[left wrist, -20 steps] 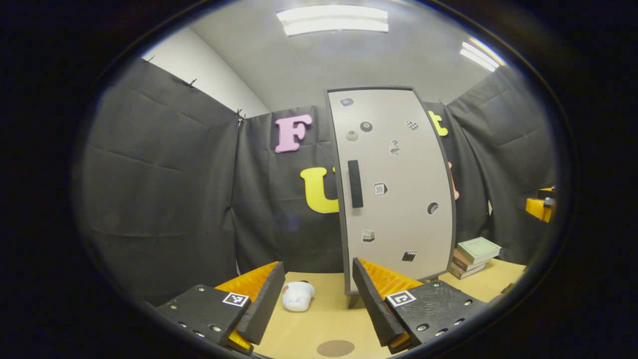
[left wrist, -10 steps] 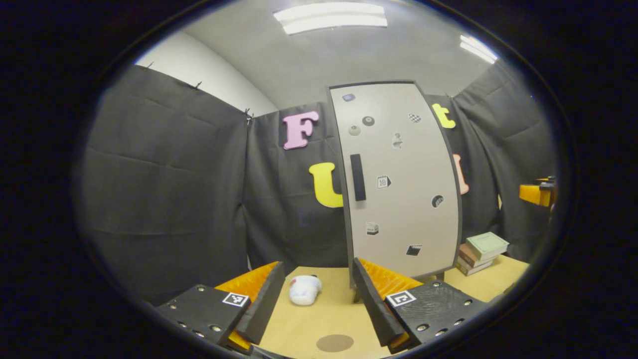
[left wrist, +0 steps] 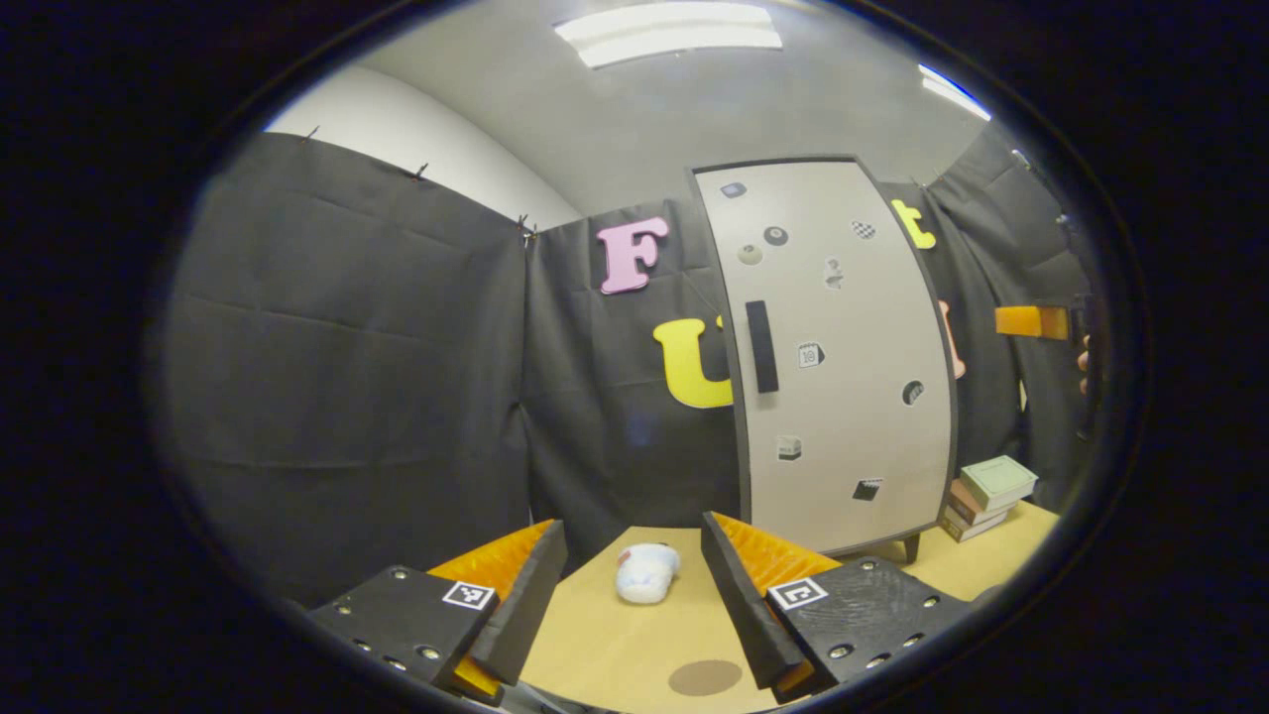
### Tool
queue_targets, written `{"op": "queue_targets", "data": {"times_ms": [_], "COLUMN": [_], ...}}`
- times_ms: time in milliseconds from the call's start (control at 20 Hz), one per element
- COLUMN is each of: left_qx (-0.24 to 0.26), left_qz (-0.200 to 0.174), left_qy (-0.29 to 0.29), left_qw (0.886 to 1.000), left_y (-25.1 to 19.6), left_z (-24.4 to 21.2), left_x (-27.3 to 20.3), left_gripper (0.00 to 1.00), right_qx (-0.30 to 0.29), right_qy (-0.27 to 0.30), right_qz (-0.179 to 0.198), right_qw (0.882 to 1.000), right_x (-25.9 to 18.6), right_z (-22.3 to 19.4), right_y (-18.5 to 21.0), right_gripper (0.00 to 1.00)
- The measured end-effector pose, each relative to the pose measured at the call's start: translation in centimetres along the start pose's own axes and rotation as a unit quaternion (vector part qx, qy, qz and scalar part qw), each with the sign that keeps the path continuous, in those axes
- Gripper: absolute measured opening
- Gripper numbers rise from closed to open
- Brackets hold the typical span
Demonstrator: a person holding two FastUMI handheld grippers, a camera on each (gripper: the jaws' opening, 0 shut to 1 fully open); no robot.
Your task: Open the cabinet door with the right hand, grasp the bottle in the cabinet with the left hand and place it on the coaster, then close the cabinet door with the right hand.
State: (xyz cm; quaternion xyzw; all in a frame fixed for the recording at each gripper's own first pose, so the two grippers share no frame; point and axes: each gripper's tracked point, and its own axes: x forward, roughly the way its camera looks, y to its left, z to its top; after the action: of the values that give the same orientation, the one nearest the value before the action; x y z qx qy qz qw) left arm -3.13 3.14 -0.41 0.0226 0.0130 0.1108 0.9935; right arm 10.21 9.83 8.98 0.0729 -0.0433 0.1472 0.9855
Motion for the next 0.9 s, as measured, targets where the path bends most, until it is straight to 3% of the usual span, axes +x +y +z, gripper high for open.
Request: {"op": "queue_targets", "data": {"times_ms": [900], "left_qx": [0.006], "left_qz": [0.073], "left_qy": [0.021], "left_qw": [0.997], "left_y": [15.3], "left_z": [-5.2], "left_x": [4.1], "left_gripper": [0.83], "right_qx": [-0.01], "right_qy": [0.011], "right_qz": [0.037], "right_qw": [0.999], "right_x": [11.9], "right_z": [0.8], "right_y": [14.5], "right_gripper": [0.94]}}
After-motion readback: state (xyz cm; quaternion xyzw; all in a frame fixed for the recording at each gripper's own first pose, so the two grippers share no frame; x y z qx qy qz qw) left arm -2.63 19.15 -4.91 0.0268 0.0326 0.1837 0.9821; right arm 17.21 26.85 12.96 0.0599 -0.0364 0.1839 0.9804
